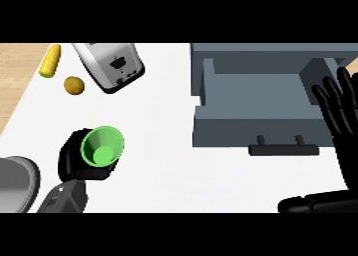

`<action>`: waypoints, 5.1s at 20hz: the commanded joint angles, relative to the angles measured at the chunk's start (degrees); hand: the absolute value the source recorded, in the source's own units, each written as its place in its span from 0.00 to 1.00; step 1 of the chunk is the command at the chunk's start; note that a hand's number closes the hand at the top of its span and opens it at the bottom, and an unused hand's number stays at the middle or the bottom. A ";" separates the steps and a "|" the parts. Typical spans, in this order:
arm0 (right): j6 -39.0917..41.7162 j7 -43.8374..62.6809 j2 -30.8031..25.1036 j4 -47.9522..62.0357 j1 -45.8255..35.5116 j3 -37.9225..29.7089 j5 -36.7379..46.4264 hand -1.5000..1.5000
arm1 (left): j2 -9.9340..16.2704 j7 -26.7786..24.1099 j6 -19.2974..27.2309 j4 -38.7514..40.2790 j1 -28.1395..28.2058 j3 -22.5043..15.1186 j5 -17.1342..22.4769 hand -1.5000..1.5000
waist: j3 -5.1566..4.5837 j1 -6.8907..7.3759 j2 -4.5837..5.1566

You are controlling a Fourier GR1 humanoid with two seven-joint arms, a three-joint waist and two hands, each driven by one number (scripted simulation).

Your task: Pick up the cup, place it into the drawer and close the drawer

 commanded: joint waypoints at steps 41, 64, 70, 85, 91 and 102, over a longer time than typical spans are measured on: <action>0.79 -0.99 -0.14 0.89 1.17 0.00 1.27 0.00 | -7.56 47.50 26.37 -29.69 -36.92 -15.49 -2.77 1.00 | 0.02 -0.76 0.16; 2.39 -2.57 -0.60 3.62 -0.55 -0.79 -0.42 0.00 | -7.57 37.00 34.80 4.73 -54.46 -30.94 14.44 1.00 | 0.06 -3.45 0.85; 2.10 -4.39 0.16 6.16 -1.50 0.00 1.07 0.00 | -7.57 36.47 35.39 10.22 -58.81 -34.62 16.62 1.00 | 0.08 -4.05 1.08; 4.96 -6.92 0.08 10.36 -4.70 -0.51 -2.52 0.00 | -7.57 36.92 40.22 11.02 -57.81 -47.25 21.18 0.00 | 0.14 -6.14 1.82; 5.52 -2.21 -1.46 6.62 -5.49 -3.03 -8.62 0.00 | -7.57 31.35 39.02 5.97 -55.58 -45.40 27.37 0.00 | 0.07 -5.80 1.30; 10.65 -0.51 -5.65 1.50 1.12 -4.43 -11.51 1.00 | -5.02 31.79 35.09 -1.25 -52.38 -37.60 29.71 0.00 | 0.02 0.06 -0.23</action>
